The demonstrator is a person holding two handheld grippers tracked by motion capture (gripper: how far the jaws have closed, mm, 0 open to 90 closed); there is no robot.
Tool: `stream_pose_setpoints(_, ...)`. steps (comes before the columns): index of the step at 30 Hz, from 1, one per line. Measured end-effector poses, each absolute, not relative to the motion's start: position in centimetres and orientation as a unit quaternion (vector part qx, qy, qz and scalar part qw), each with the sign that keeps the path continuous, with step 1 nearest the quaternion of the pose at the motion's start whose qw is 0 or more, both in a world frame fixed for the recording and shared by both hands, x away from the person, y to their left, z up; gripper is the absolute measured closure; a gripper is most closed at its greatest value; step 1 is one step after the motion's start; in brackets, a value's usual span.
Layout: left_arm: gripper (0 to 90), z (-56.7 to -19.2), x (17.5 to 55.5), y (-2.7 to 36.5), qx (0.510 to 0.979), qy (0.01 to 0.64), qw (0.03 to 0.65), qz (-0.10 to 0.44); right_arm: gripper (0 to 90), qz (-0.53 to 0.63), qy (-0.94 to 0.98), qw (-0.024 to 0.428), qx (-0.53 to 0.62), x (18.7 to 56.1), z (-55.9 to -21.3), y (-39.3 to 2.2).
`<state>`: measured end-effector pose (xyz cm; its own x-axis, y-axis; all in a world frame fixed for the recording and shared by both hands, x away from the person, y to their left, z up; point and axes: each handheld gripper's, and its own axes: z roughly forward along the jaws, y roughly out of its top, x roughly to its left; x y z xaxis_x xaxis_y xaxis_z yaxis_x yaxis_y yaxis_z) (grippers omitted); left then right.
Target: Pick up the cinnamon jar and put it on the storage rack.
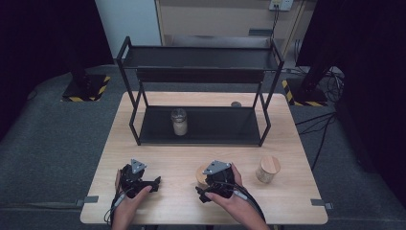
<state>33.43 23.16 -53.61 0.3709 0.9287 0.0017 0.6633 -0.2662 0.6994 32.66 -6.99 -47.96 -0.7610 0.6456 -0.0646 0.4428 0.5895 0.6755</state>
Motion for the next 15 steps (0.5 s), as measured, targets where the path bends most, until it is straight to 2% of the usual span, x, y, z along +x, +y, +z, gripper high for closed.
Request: stream_pose_setpoints(15, 0.0, -53.61, 33.43, 23.16, 0.767, 0.519, 0.312, 0.212, 10.2, 0.321, 0.878, 0.153, 0.319, 33.26, -48.75, -6.03)
